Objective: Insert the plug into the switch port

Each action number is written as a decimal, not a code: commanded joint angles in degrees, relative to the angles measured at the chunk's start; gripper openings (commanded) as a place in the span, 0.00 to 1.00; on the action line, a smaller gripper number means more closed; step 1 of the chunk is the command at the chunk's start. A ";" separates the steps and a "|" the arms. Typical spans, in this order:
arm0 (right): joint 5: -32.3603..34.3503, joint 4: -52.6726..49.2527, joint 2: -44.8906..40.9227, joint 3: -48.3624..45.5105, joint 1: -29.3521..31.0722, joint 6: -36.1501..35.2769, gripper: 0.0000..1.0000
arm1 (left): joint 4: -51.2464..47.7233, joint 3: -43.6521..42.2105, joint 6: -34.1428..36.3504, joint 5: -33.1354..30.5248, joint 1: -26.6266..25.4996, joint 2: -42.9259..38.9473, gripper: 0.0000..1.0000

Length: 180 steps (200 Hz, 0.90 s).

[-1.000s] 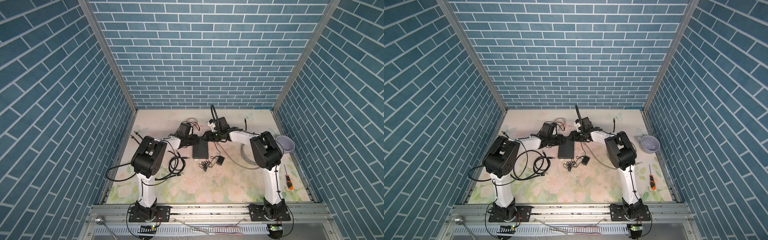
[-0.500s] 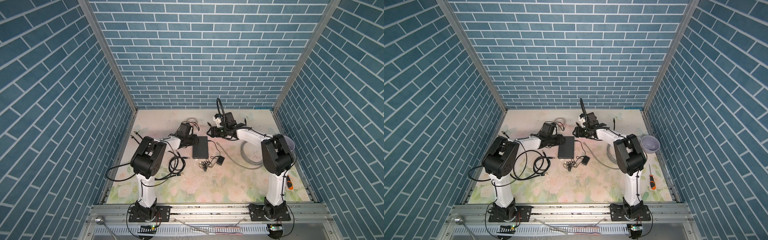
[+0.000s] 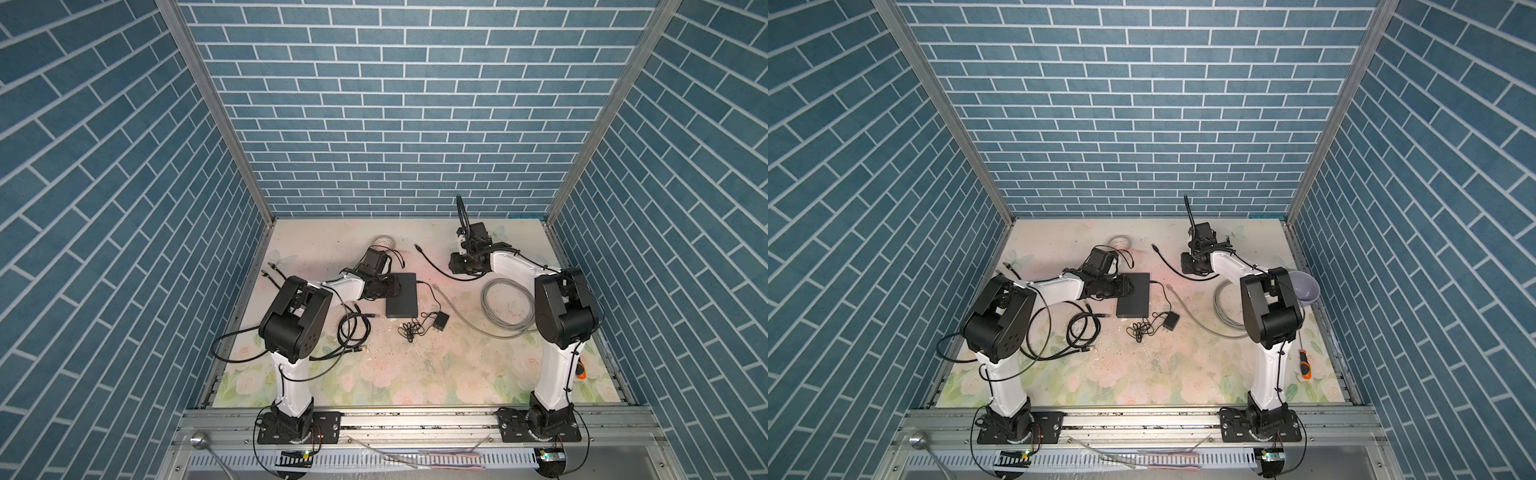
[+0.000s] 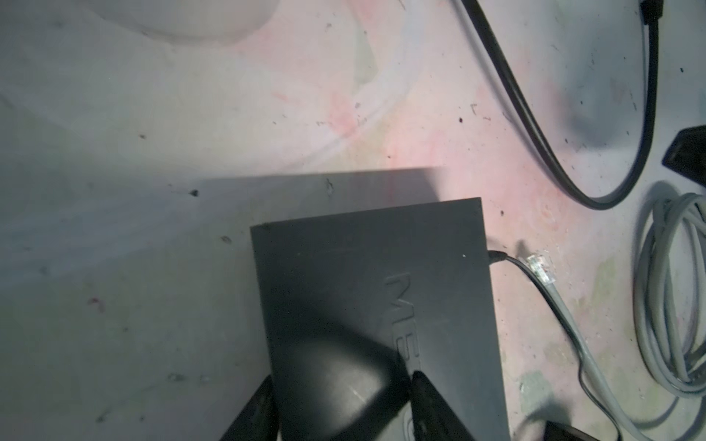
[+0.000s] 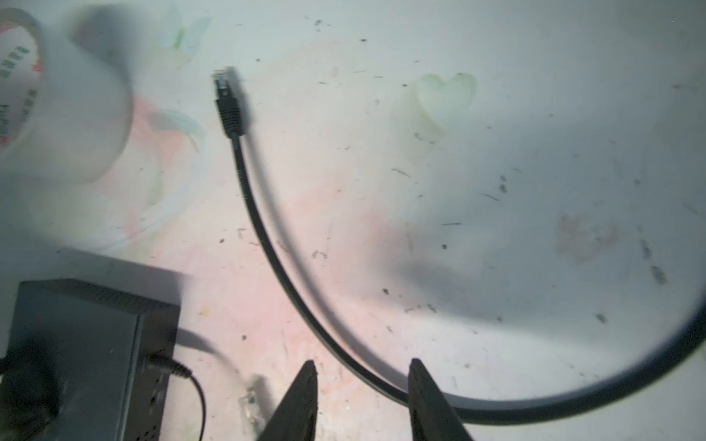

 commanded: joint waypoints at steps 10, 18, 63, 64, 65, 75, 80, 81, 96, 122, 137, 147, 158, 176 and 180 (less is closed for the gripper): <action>3.62 -3.53 -3.28 1.77 -2.46 -1.68 0.41 | -2.54 -1.47 -1.11 1.87 -2.92 0.39 0.54; 3.13 -3.38 -4.14 1.14 -2.58 -1.69 0.41 | -1.96 -1.56 -1.59 1.96 -3.10 0.39 0.54; 5.04 -3.13 -6.48 -2.41 -3.22 -0.20 0.48 | -3.00 -0.69 -1.13 1.66 -3.15 -0.97 0.54; 5.13 -3.12 -6.48 -2.43 -3.30 -0.11 0.48 | -3.19 -0.64 -0.97 1.52 -3.19 -1.04 0.54; 5.17 -3.11 -6.48 -2.44 -3.42 0.02 0.48 | -3.37 -0.61 -0.89 1.37 -3.17 -1.11 0.54; 5.48 -3.08 -6.49 -2.49 -4.12 1.11 0.48 | -5.17 -0.46 0.37 0.10 -3.06 -2.03 0.55; 5.25 -3.09 -6.56 -2.39 -4.32 1.44 0.48 | -6.30 -0.37 1.07 -0.51 -3.07 -2.52 0.54; 5.19 -3.10 -6.57 -2.38 -4.37 1.50 0.48 | -6.47 -0.35 1.22 -0.66 -3.07 -2.65 0.54; 2.77 -3.16 -7.30 -2.37 -4.43 1.85 0.47 | -9.37 -0.50 3.13 -1.89 -2.93 -4.00 0.55; -5.79 -2.51 -12.07 -6.14 -2.69 5.23 0.48 | -10.37 -2.21 3.59 -1.60 -2.49 -5.70 0.55; -8.48 -2.27 -16.49 -10.25 -0.04 7.17 0.54 | -10.20 -3.07 3.50 -1.65 -2.49 -6.64 0.55; -7.48 -2.52 -19.69 -13.45 2.32 9.18 0.56 | -9.93 -3.48 3.36 -1.80 -2.16 -7.32 0.55; -6.54 -2.51 -23.32 -17.44 5.07 11.47 0.57 | -9.80 -3.58 3.10 -2.01 -1.50 -7.98 0.55; -5.19 -1.98 -29.48 -24.22 9.68 12.11 0.60 | -10.45 -3.24 2.89 -3.93 0.01 -9.06 0.55; -5.26 -1.58 -30.80 -25.96 10.38 11.96 0.60 | -10.55 -3.16 2.80 -4.36 0.44 -9.24 0.55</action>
